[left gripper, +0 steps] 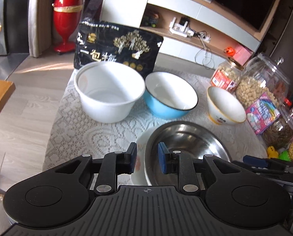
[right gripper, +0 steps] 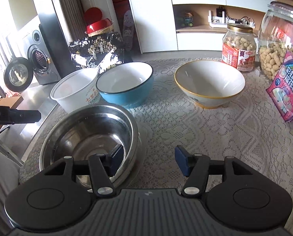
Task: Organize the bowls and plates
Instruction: 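Grasp the rim of the yellow-rimmed bowl with the left gripper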
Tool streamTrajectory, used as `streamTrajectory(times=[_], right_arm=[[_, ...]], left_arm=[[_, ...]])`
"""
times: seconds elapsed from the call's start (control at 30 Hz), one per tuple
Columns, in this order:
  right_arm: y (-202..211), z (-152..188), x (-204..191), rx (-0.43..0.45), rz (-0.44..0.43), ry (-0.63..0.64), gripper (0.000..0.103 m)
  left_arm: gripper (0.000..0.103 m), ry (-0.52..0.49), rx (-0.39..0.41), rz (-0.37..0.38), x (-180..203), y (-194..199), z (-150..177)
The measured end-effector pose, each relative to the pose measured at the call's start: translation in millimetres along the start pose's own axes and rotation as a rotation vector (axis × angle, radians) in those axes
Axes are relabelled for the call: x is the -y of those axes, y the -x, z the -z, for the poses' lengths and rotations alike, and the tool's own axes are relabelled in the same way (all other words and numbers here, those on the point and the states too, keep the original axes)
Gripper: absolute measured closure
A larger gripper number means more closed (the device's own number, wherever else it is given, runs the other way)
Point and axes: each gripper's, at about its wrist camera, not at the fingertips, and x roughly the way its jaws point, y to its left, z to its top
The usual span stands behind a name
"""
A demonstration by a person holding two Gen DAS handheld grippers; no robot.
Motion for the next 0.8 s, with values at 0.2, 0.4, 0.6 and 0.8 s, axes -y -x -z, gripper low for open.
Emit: streamTrajectory(times=[0.2, 0.4, 0.6, 0.8], right_arm=[[-6, -23, 34, 0.079, 0.201, -0.034, 0.039], [-31, -52, 92, 0.067, 0.403, -0.092, 0.035], [-37, -82, 118, 0.153, 0.453, -0.088, 0.016], [-83, -94, 144, 0.033, 0.289, -0.183, 0.038]], left_arm=[[0.077, -0.114, 0.009, 0.144, 59, -35, -45], [0.077, -0.327, -0.021, 0.160, 146, -121, -86], [0.077, -0.425, -0.106, 0.093, 191, -212, -110], [0.076, -0.477, -0.157, 0.030, 197, -266, -117]])
